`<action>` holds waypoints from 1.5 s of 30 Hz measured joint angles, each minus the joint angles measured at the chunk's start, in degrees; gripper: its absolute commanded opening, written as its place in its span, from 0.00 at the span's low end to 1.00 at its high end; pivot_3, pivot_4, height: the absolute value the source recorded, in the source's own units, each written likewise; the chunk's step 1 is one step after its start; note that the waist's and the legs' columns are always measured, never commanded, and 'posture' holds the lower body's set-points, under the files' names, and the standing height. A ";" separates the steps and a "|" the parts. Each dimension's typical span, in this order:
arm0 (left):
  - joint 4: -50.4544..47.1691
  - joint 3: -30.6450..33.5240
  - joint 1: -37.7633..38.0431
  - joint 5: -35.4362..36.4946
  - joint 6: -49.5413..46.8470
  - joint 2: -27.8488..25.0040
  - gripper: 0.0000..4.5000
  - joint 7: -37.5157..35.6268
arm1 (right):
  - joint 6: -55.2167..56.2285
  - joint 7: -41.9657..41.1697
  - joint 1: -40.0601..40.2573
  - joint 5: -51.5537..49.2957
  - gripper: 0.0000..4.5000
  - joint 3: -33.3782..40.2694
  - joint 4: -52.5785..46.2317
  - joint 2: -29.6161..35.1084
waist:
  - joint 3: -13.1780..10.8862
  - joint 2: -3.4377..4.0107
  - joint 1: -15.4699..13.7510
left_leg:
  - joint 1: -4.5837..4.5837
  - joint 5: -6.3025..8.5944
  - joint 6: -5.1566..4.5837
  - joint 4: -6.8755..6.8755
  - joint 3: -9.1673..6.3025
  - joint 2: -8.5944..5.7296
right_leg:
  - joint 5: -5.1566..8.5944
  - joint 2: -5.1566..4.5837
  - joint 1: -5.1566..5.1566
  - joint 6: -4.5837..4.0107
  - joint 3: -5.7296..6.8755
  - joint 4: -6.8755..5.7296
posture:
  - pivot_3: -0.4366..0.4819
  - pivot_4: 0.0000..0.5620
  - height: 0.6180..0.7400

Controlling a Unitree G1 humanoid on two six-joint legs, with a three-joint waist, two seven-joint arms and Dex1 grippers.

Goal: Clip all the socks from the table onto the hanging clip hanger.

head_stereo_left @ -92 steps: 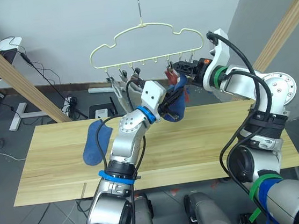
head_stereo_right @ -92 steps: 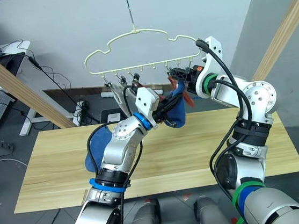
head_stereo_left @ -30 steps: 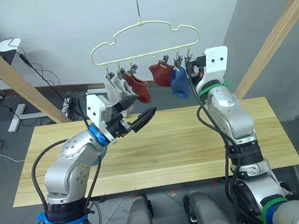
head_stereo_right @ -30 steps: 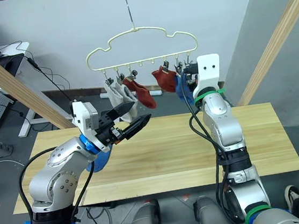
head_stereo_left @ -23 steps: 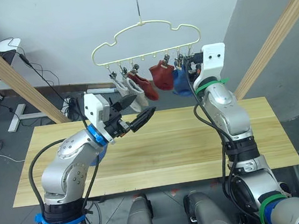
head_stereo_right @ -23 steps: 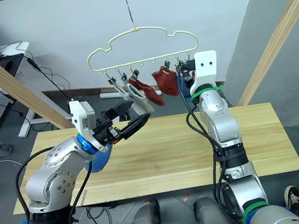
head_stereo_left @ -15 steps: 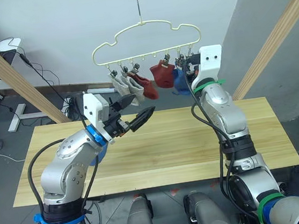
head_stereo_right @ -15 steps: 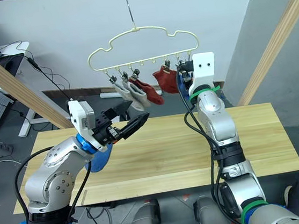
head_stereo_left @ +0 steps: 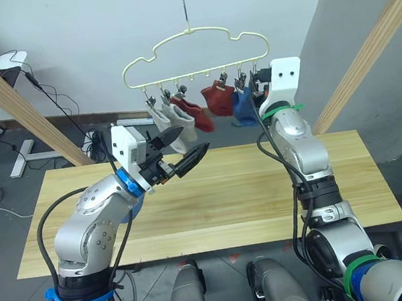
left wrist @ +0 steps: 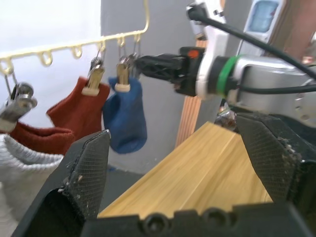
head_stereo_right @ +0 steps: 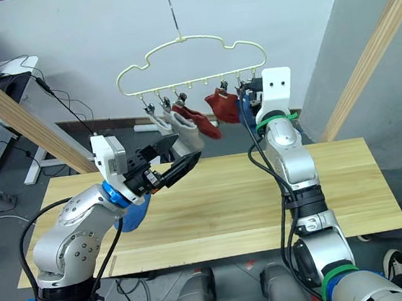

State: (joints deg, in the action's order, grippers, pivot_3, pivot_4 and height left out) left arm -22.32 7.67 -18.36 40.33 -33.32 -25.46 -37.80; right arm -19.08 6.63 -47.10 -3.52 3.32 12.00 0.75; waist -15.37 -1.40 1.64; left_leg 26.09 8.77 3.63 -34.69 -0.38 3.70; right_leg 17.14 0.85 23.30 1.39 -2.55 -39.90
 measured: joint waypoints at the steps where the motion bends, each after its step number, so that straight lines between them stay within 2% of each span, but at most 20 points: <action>1: -0.02 0.15 0.01 0.14 0.00 -0.01 1.00 0.04 | 0.25 -0.05 -0.38 -0.03 0.53 0.02 0.38 -0.13 | 0.00 0.00 0.00 | 0.00 0.00 0.00 0.00 0.00 0.00 | 0.00 0.00 0.00 0.00 0.00 0.00 | 0.54 0.47 1.00; 19: -0.30 0.53 0.77 0.17 0.00 -0.29 1.00 0.63 | 0.93 -0.03 -1.24 -1.33 0.53 2.35 3.10 -1.90 | 0.00 0.00 -0.08 | 0.00 0.00 0.00 0.03 0.00 0.00 | -0.01 -0.01 0.00 -0.02 0.00 0.02 | 0.56 0.45 1.00; 22: -0.30 0.53 0.77 0.17 0.00 -0.55 1.00 0.65 | 0.96 -0.04 -1.72 -1.87 0.40 2.35 3.53 -2.17 | 0.00 0.00 -0.08 | 0.00 0.00 0.00 0.04 0.00 0.00 | -0.01 -0.01 0.00 -0.02 0.01 0.02 | 0.56 0.45 1.00; 26: -0.30 0.53 0.77 0.17 0.01 -0.64 1.00 0.65 | 1.17 -0.05 -1.93 -2.22 0.08 2.35 3.94 -2.26 | 0.00 0.00 -0.13 | 0.01 0.00 0.00 0.05 0.00 -0.01 | -0.01 -0.01 0.00 -0.02 0.00 0.04 | 0.56 0.45 1.00; 27: -0.30 0.53 0.77 0.17 0.01 -0.65 1.00 0.65 | 1.19 -0.05 -1.93 -2.23 0.02 2.35 4.08 -2.25 | 0.00 0.00 -0.13 | 0.01 0.00 0.00 0.05 0.00 -0.01 | -0.01 -0.01 0.00 -0.02 0.00 0.04 | 0.56 0.45 1.00; 28: -0.30 0.53 0.77 0.17 0.01 -0.64 1.00 0.65 | 1.21 -0.05 -1.93 -2.25 0.01 2.35 4.13 -2.26 | 0.00 0.00 -0.13 | 0.00 0.00 0.00 0.05 0.00 0.00 | -0.01 -0.01 0.00 -0.02 0.01 0.04 | 0.56 0.45 1.00; 39: -0.61 0.49 2.02 0.17 0.02 -0.63 1.00 0.75 | 1.96 -0.87 -2.72 -1.66 0.01 2.04 4.53 -0.62 | 0.00 0.00 -0.15 | 0.01 0.00 0.00 0.08 0.00 0.00 | -0.01 -0.01 0.02 -0.02 0.00 0.05 | 0.56 0.46 1.00; 45: -0.96 0.47 2.02 0.16 0.02 -0.63 1.00 0.78 | 1.03 -1.54 -1.74 -1.63 0.47 1.57 4.40 -0.87 | 0.00 0.00 -0.14 | 0.01 0.00 0.00 0.09 0.01 0.00 | 0.00 -0.01 0.02 -0.02 0.00 0.05 | 0.56 0.46 1.00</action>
State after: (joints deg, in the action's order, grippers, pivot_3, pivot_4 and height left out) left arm -23.28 8.14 -16.34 40.49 -33.30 -26.09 -37.01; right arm -18.05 5.08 -48.83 -5.15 4.88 16.40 -0.12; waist -15.37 -1.40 1.50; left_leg 26.10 8.77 3.63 -34.61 -0.37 3.70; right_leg 17.13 0.84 23.32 1.37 -2.55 -39.85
